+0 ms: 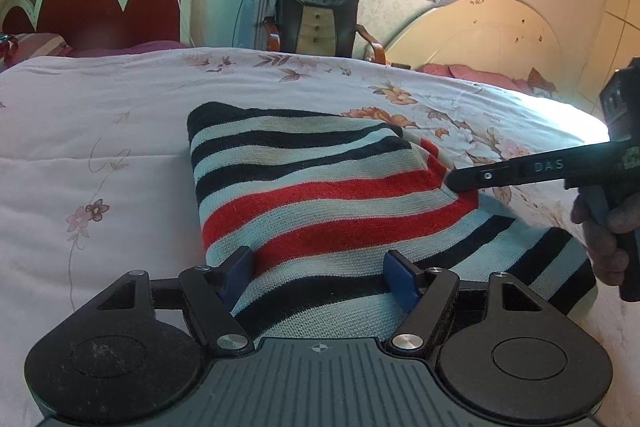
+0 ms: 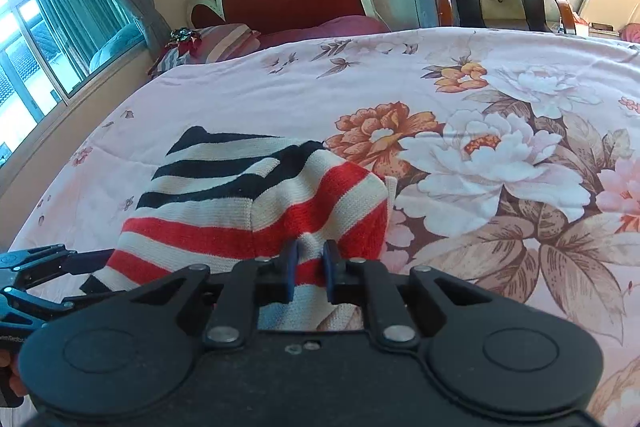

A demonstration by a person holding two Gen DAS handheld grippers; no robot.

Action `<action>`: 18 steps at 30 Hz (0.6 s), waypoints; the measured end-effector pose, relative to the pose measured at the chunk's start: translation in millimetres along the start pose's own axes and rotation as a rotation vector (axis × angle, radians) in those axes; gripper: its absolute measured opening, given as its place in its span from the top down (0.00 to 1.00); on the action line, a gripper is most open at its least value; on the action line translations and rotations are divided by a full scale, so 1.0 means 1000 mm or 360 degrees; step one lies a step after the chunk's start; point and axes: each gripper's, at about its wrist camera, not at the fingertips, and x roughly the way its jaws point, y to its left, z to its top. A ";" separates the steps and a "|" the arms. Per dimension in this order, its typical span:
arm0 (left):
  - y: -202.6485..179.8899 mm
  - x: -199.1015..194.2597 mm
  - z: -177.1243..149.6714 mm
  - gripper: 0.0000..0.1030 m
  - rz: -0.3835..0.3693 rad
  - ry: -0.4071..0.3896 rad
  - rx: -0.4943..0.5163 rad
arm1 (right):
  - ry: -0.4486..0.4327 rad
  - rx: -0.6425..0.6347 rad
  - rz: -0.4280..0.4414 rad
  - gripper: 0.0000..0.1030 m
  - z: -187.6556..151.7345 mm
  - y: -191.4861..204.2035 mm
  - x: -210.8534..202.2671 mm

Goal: Fold small clothes

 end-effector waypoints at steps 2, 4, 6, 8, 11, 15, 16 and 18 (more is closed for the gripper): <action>-0.005 -0.018 -0.002 0.32 -0.0030 -0.0058 -0.0032 | -0.0036 -0.0016 -0.0004 0.81 -0.001 0.007 -0.022; -0.009 -0.038 -0.008 0.32 -0.0079 -0.0108 -0.0078 | -0.0057 -0.0044 0.0028 0.85 -0.007 0.016 -0.048; -0.015 -0.053 -0.017 0.32 -0.0111 -0.0116 -0.0101 | -0.0072 -0.0117 0.0048 0.85 -0.017 0.032 -0.072; -0.026 -0.061 -0.027 0.32 -0.0089 -0.0091 -0.0054 | -0.0049 -0.0169 0.0080 0.87 -0.030 0.048 -0.088; -0.036 -0.060 -0.040 0.32 -0.0029 -0.0024 0.0035 | 0.0011 -0.0306 0.0008 0.87 -0.053 0.068 -0.092; -0.043 -0.053 -0.049 0.31 0.0017 0.0023 0.0119 | 0.0066 -0.0334 -0.0161 0.92 -0.067 0.071 -0.077; -0.044 -0.052 -0.049 0.31 0.0025 0.0023 0.0127 | 0.0068 -0.0326 -0.0181 0.94 -0.068 0.071 -0.075; -0.047 -0.053 -0.051 0.31 0.0048 0.0018 0.0150 | 0.0072 -0.0317 -0.0217 0.99 -0.069 0.071 -0.070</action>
